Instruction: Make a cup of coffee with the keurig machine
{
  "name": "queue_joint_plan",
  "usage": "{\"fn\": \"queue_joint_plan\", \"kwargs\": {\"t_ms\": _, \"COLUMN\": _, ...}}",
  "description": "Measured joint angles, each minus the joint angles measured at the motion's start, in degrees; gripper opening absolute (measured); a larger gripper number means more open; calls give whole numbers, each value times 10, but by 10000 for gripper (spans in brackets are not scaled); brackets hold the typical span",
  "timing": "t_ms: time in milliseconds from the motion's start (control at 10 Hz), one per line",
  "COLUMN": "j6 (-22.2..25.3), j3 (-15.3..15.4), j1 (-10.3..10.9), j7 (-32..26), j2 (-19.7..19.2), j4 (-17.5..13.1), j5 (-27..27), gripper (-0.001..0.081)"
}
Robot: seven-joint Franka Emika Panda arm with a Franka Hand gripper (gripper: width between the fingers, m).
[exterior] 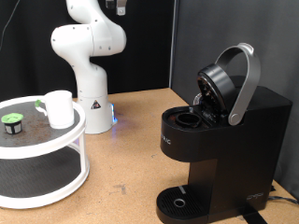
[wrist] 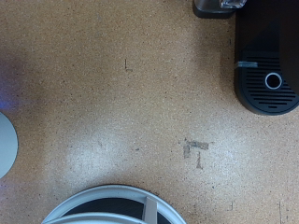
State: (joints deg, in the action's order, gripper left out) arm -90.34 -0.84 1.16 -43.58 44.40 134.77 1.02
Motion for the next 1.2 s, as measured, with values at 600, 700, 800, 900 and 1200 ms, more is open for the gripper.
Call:
{"fn": "queue_joint_plan", "kwargs": {"t_ms": 600, "j6": 10, "j3": -64, "j1": -14, "j7": -68, "j2": 12, "j4": 0, "j5": -52, "gripper": 807}}
{"fn": "queue_joint_plan", "kwargs": {"t_ms": 700, "j6": 18, "j3": -80, "j1": -18, "j7": -89, "j2": 14, "j4": 0, "j5": -67, "gripper": 807}}
{"fn": "queue_joint_plan", "kwargs": {"t_ms": 800, "j6": 20, "j3": -94, "j1": -23, "j7": -104, "j2": 17, "j4": -1, "j5": -77, "gripper": 807}}
{"fn": "queue_joint_plan", "kwargs": {"t_ms": 900, "j6": 20, "j3": -105, "j1": -26, "j7": -115, "j2": 22, "j4": -1, "j5": -81, "gripper": 807}}
{"fn": "queue_joint_plan", "kwargs": {"t_ms": 1200, "j6": 19, "j3": -119, "j1": -27, "j7": -124, "j2": 22, "j4": 2, "j5": -81, "gripper": 807}}
